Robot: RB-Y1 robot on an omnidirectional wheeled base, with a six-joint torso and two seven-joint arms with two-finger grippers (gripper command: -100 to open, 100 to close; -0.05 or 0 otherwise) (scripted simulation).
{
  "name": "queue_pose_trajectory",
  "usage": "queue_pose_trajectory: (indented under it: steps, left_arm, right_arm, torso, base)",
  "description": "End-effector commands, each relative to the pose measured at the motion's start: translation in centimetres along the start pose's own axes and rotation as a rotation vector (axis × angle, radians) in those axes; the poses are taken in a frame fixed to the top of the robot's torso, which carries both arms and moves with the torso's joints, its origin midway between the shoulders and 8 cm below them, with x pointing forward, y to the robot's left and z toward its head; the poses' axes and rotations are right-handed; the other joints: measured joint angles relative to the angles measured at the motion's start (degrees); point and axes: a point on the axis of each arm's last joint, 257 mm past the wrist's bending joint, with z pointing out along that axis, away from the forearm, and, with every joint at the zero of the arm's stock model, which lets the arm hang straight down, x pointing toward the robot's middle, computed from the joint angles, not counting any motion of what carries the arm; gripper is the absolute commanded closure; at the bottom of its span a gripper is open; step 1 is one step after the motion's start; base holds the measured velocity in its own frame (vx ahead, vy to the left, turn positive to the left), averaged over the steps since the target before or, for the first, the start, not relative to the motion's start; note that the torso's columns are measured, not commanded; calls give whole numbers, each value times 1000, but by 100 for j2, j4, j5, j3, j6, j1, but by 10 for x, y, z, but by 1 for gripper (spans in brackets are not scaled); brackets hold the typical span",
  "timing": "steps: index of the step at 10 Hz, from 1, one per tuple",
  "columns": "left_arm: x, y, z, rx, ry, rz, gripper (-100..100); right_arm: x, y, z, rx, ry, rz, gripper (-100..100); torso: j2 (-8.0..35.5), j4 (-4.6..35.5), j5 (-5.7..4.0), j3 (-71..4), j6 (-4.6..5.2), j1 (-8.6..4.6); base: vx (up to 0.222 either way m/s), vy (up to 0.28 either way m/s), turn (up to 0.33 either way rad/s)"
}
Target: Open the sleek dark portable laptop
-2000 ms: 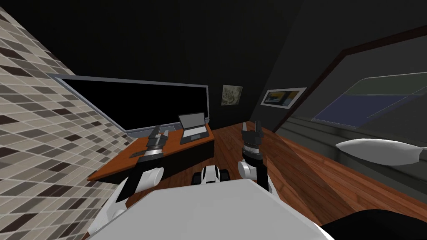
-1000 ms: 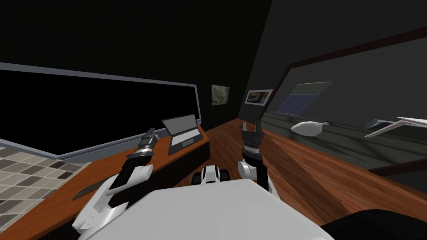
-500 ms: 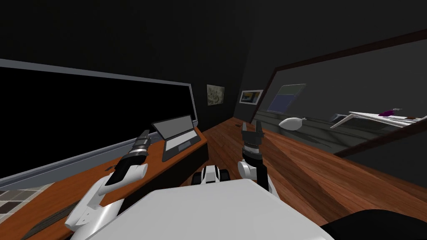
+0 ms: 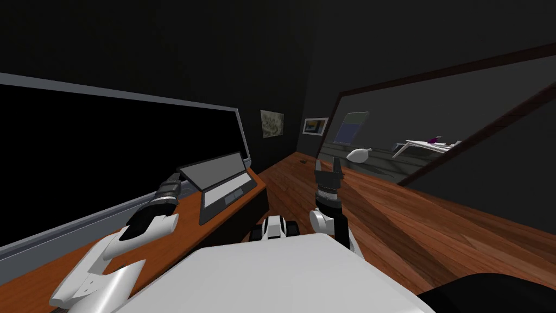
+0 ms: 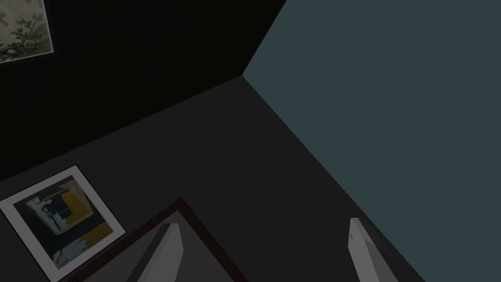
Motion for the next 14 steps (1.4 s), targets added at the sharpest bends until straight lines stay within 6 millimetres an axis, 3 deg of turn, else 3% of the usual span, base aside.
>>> queue_pose_trajectory:
  steps: [1,5,10,14]
  left_arm:
    - [-20,19,9,-53,-35,25,-100]
    - [-70,49,21,-160,-114,69,-100]
    - [-121,72,27,-257,-196,96,-100]
    - [-137,77,26,-284,-244,101,-100]
  right_arm:
    - [0,0,0,0,0,0,0]
    - [0,0,0,0,0,0,0]
    - [0,0,0,0,0,0,0]
    - [0,0,0,0,0,0,0]
  torso:
    - [3,1,0,2,-3,-3]
    - [-1,-1,4,0,1,12]
    - [3,1,0,2,3,-1]
    - [9,2,1,4,10,8]
  base:
    - [9,22,-119]
    - [15,47,-213]
    - [-10,33,-133]
    - [-50,42,-144]
